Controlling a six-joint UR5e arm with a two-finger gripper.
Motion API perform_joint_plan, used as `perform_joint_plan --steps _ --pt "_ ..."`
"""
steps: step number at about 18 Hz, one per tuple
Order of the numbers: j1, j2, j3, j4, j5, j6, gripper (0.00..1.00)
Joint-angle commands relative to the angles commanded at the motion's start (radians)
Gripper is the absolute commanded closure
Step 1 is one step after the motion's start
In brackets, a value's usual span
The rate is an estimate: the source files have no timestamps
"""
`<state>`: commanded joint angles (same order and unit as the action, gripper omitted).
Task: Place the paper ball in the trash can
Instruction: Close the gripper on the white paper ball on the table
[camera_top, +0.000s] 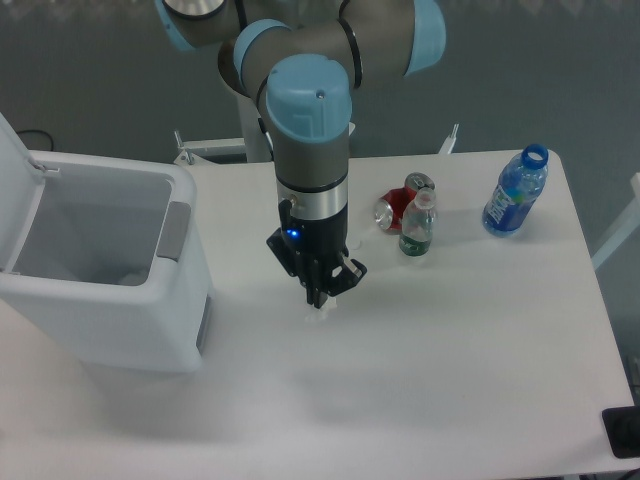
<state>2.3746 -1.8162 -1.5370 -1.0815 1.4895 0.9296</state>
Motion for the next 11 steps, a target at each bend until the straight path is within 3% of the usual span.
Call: perform_joint_plan --steps 11 --pt "0.038 0.014 0.029 0.006 -0.081 -0.135 1.00"
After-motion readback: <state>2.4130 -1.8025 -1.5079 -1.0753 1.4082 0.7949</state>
